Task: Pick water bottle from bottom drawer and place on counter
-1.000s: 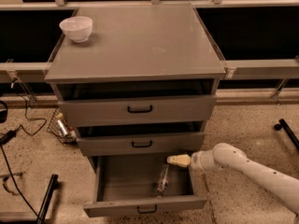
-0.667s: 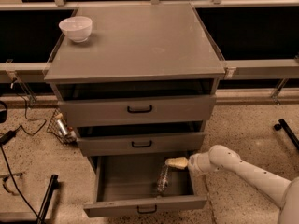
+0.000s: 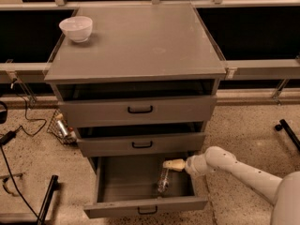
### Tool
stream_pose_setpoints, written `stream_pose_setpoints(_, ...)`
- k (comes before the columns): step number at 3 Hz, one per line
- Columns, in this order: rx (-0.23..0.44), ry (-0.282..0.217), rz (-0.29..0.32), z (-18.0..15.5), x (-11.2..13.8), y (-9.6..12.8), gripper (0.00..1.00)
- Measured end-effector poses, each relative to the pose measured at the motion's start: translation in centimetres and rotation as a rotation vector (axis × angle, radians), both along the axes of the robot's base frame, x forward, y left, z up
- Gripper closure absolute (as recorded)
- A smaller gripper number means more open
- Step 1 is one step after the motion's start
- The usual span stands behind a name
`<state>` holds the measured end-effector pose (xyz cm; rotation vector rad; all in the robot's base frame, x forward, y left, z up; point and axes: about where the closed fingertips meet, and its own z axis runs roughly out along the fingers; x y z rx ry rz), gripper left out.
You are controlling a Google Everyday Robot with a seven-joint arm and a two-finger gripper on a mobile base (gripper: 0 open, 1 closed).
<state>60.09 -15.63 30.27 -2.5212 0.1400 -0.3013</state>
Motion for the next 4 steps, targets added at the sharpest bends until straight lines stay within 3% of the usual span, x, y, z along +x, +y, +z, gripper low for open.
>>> stream_pose_setpoints(3, 0.037, 0.029, 0.061, -4.5, 0.7, 4.0, 0.00)
stream_pose_setpoints(4, 0.070, 0.065, 0.063, -6.8, 0.7, 5.1, 0.00)
